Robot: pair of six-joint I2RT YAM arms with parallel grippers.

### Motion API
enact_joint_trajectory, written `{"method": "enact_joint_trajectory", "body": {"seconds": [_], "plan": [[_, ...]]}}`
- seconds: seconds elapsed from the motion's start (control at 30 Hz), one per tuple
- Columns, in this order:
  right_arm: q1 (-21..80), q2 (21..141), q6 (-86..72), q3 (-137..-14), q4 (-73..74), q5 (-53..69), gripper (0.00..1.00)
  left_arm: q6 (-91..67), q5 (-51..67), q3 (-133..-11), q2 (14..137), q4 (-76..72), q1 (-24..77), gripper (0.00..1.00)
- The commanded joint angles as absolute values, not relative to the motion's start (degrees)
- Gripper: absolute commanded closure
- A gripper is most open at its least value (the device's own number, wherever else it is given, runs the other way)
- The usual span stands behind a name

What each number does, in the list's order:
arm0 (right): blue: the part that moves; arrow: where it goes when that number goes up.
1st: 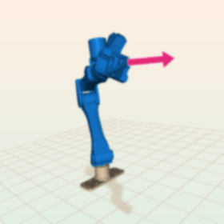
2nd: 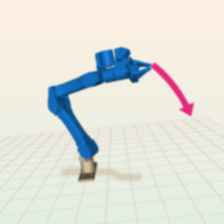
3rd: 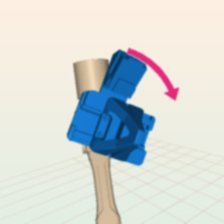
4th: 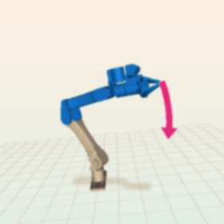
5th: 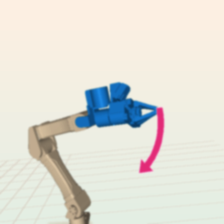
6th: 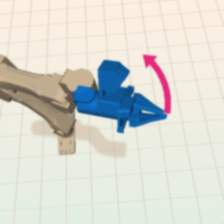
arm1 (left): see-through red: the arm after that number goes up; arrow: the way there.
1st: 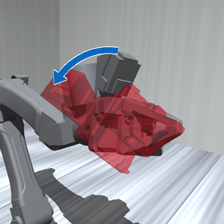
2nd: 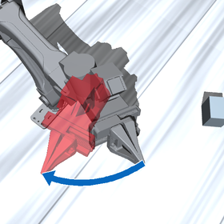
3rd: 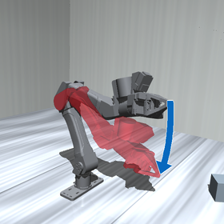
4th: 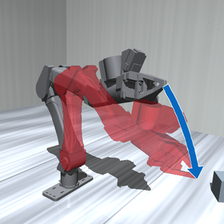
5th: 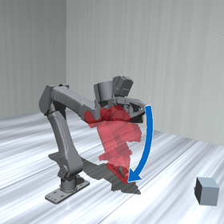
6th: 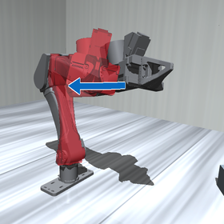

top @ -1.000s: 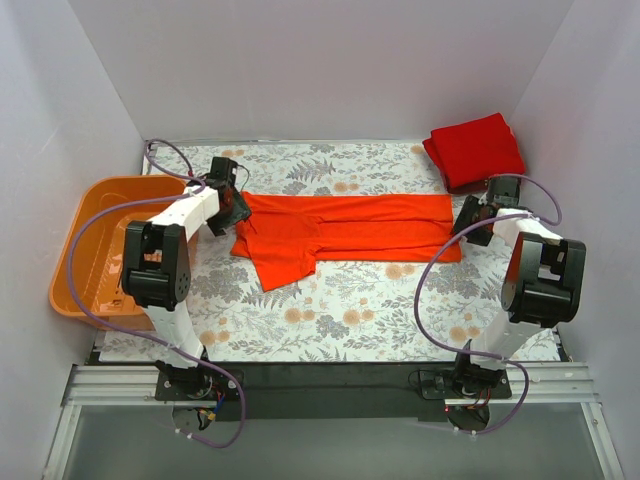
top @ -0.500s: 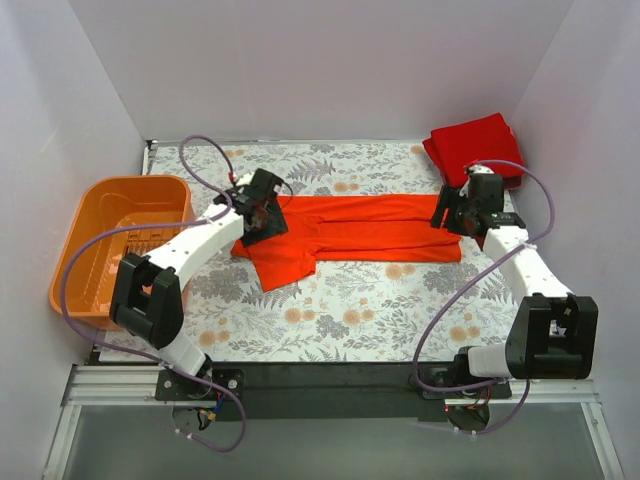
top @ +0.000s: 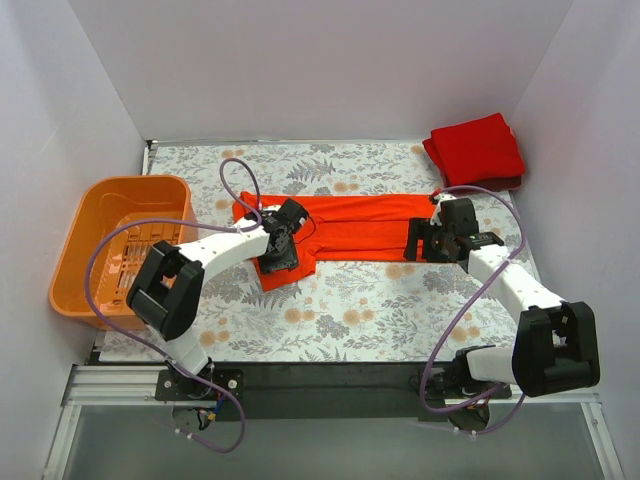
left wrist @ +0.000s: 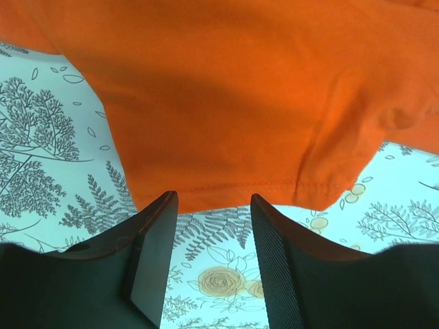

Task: Fold and stack the t-shirts
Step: Fold the tshirt

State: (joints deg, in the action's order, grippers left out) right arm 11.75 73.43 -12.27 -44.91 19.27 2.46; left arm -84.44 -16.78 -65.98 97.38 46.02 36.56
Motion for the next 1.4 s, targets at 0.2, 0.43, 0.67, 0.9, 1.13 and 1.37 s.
{"method": "enact_joint_trajectory", "body": {"seconds": [0.2, 0.43, 0.67, 0.9, 1.13, 1.37], "plan": [[11.95, 72.33, -10.63, -42.45, 16.17, 5.1, 0.14, -85.87, -16.7, -61.97, 100.02, 42.28, 36.74, 0.57], [11.87, 72.86, -10.72, -42.19, 15.21, 6.59, 0.14, -86.31, -16.7, -60.47, 100.81, 41.75, 36.83, 0.74], [11.95, 72.51, -10.72, -42.01, 15.03, 6.86, 0.14, -84.82, -20.29, -65.02, 100.46, 43.24, 36.74, 1.0], [11.95, 72.07, -10.37, -42.19, 15.03, 6.42, 0.14, -77.79, -26.98, -81.81, 107.13, 44.83, 34.37, 1.0], [11.95, 72.6, -10.28, -42.45, 15.03, 9.13, 0.16, -71.55, -28.21, -96.84, 116.8, 42.1, 29.71, 1.0], [12.65, 75.23, -9.4, -44.73, 14.85, 12.13, 0.19, -66.45, -28.3, -104.5, 122.6, 37.8, 27.86, 1.0]]}}
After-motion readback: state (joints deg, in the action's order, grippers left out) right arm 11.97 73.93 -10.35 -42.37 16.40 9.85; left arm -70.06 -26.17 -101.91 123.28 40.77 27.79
